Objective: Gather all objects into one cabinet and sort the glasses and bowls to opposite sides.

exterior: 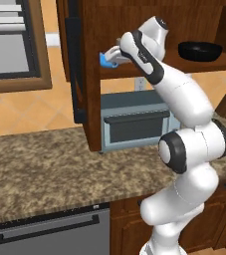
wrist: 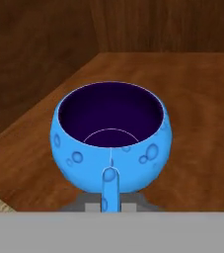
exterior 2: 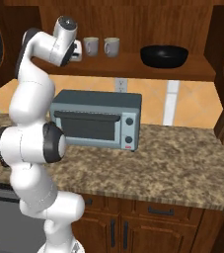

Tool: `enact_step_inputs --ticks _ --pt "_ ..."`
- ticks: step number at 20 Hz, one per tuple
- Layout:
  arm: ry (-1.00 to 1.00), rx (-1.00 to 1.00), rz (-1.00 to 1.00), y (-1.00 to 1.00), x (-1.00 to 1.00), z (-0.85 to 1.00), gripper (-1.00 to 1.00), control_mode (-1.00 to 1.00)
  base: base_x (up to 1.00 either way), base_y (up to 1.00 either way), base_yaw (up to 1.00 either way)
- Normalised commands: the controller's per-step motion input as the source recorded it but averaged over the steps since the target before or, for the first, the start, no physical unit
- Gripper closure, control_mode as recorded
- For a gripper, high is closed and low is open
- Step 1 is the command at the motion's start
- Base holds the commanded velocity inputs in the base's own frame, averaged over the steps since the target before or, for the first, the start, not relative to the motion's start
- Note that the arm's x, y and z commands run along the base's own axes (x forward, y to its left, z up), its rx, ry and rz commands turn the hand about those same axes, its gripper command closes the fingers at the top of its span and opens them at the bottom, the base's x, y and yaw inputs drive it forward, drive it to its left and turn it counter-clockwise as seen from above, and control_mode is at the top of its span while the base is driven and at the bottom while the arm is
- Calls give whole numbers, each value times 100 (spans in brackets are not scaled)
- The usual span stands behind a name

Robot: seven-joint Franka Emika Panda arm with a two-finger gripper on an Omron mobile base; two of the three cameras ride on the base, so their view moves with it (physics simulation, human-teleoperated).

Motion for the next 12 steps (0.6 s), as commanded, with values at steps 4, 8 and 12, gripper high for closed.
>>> enact_step_inputs --ticks 4,8,12 --pt "6 -9 0 1 65 0 100 -100 0 0 0" --pt "6 -13 0 11 46 -11 100 -100 0 0 0" --pt "4 -15 0 19 45 -24 -100 -100 0 0 0"
